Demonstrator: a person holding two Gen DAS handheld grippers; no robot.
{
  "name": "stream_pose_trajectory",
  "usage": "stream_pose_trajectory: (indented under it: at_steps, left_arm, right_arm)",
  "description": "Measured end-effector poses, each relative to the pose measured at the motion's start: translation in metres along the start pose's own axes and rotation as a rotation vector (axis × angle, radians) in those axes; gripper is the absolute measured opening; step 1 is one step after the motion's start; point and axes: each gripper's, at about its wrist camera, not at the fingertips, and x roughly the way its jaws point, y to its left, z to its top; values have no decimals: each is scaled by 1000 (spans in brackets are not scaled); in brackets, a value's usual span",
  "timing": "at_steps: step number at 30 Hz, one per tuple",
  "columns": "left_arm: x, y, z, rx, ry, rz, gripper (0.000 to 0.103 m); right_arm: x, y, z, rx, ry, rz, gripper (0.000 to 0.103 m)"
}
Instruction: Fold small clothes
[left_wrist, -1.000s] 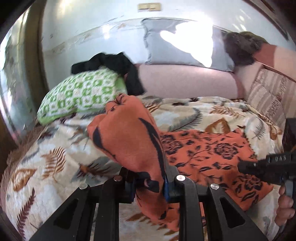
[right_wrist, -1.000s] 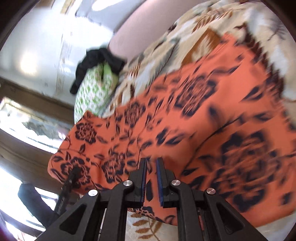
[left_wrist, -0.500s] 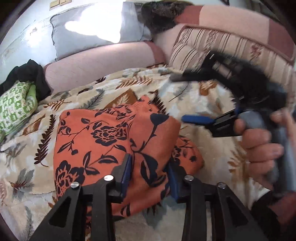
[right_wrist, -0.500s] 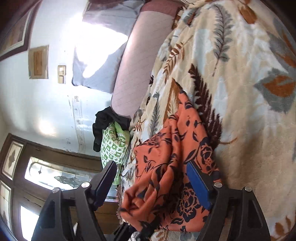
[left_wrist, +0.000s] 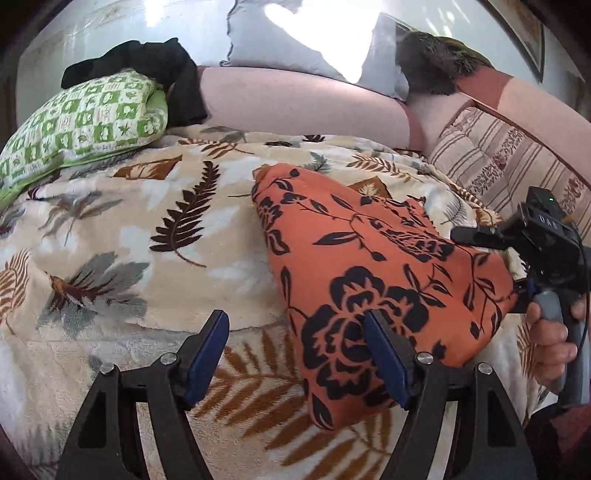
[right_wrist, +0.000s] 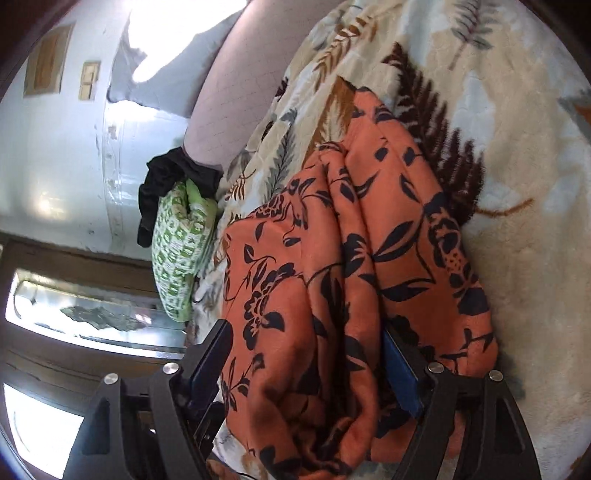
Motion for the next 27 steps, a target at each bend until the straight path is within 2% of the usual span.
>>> stream_pose_trajectory:
  at_steps: [2, 3, 4, 7, 10, 13, 15, 17, 18, 20, 21, 23, 24, 25, 27]
  left_arm:
    - [-3, -3, -1, 21, -20, 22, 76]
    - [-3, -7, -2, 39, -28, 25, 76]
    - [-4, -13, -3, 60, -32, 20, 76]
    - [-6, -28, -2, 103, -56, -6, 76]
    - [-10, -37, 1, 104, -93, -53, 76]
    - [-3, -48, 2, 106, -76, -85, 79]
    - [12, -55, -1, 115, -21, -91, 81]
    - [34, -60, -6, 137, 82, -75, 82]
    - [40, -59, -7, 131, 106, -74, 82]
    - [42, -50, -5, 67, 117, -110, 84]
    - [42, -46, -3, 44, 132, -126, 85]
    - [45, -36, -3, -3, 153, -165, 85]
    - [47, -34, -5, -19, 159, -177, 85]
    - [49, -31, -6, -37, 164, -187, 86]
    - [51, -30, -8, -63, 173, -204, 88]
  right_arm:
    - [4, 16, -6, -95, -8, -63, 62]
    - [5, 25, -11, -162, -26, -128, 34]
    - [6, 34, -16, -223, -41, -176, 30]
    - [-8, 47, -24, -285, -115, -183, 28]
    - [-39, 59, -25, -334, -241, -160, 27]
    - [-65, 62, -27, -398, -349, -205, 27]
    - [-59, 57, -22, -385, -329, -279, 27]
    - [-35, 21, -7, -266, -162, -402, 31]
    - [-25, -3, -1, -155, -69, -411, 36]
    - [-37, -29, 6, 51, -78, -271, 50]
    - [-48, -29, 10, 79, -105, -248, 53]
    - [-72, -14, 16, 33, -254, -296, 53]
    - [-80, -5, 18, 2, -309, -292, 55]
    - [-82, 9, 24, -48, -330, -246, 55]
    - [-70, 33, 39, -117, -277, -204, 55]
